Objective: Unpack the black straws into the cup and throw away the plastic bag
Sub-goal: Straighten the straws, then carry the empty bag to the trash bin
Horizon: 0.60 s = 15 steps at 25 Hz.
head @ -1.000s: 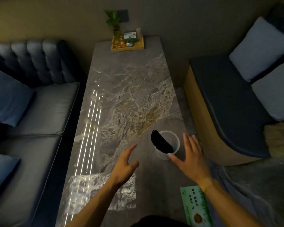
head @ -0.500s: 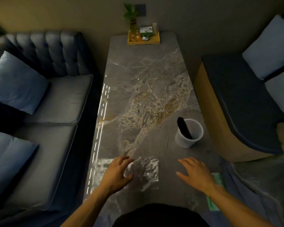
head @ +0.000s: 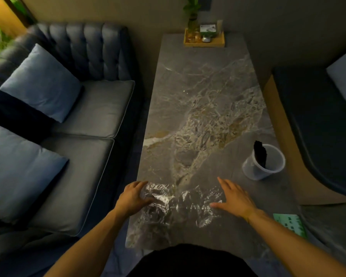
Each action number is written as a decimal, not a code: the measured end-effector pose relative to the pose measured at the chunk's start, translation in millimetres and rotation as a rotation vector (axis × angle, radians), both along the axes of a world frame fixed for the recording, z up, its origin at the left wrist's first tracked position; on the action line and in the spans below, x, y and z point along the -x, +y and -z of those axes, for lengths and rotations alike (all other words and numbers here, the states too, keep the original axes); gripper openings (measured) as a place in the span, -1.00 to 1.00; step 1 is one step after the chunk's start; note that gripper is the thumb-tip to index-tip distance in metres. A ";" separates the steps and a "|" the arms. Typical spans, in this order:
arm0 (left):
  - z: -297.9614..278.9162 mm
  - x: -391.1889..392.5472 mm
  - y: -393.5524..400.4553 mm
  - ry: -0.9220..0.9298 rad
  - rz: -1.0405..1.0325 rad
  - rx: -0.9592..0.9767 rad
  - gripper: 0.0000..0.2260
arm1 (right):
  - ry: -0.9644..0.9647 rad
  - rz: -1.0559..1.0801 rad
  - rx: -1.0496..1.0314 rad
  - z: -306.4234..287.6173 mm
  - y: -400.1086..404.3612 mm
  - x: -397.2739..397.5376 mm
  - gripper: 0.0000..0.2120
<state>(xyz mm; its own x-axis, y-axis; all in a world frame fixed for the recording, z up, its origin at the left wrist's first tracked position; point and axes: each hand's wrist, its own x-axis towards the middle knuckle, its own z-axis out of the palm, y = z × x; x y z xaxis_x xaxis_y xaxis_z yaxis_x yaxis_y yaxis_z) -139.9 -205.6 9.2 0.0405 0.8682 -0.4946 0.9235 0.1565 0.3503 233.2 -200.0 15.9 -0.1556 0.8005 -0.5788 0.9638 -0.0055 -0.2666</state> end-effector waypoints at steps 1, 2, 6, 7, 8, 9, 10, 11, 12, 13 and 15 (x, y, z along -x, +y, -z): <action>1.7 1.3 3.7 -0.020 -0.020 0.022 -0.25 | -0.016 0.007 0.020 2.0 3.1 2.6 0.02; 3.3 2.2 7.0 -0.034 -0.027 0.036 -0.24 | -0.033 0.011 0.035 4.3 4.9 5.6 0.02; 11.1 -1.0 15.4 -0.022 -0.036 0.069 -0.22 | -0.163 -0.058 0.008 12.0 3.1 11.5 -0.05; 13.4 -1.3 15.4 -0.012 -0.048 0.079 -0.22 | -0.188 -0.071 -0.002 13.6 1.3 12.9 -0.08; 15.4 -1.5 14.8 0.000 -0.057 0.092 -0.22 | -0.201 -0.068 -0.010 15.0 -0.8 13.9 -0.11; 16.7 -1.7 14.4 0.014 -0.060 0.102 -0.22 | -0.207 -0.056 -0.023 16.2 -2.7 15.2 -0.15; 17.7 -1.5 14.7 0.031 -0.061 0.108 -0.22 | -0.212 -0.047 -0.041 17.4 -3.9 16.8 -0.21; 18.3 -1.8 15.6 0.048 -0.058 0.110 -0.22 | -0.215 -0.043 -0.061 18.4 -4.3 18.1 -0.29; 18.4 -2.1 16.2 0.061 -0.052 0.109 -0.25 | -0.216 -0.043 -0.080 19.4 -4.2 19.4 -0.37; 18.1 -2.4 16.5 0.068 -0.043 0.106 -0.30 | -0.214 -0.045 -0.094 20.3 -4.3 20.9 -0.45; 17.6 -3.9 15.8 0.071 -0.023 0.095 -0.42 | -0.203 -0.041 -0.099 21.3 -4.8 22.1 -0.56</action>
<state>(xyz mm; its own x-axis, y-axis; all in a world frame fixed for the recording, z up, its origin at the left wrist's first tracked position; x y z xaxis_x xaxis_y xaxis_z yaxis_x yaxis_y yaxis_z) -136.0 -189.7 -8.4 -0.0169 0.8175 -0.5757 0.9414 0.2071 0.2664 211.1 -204.7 -5.5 -0.0776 0.8502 -0.5208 0.9966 0.0512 -0.0649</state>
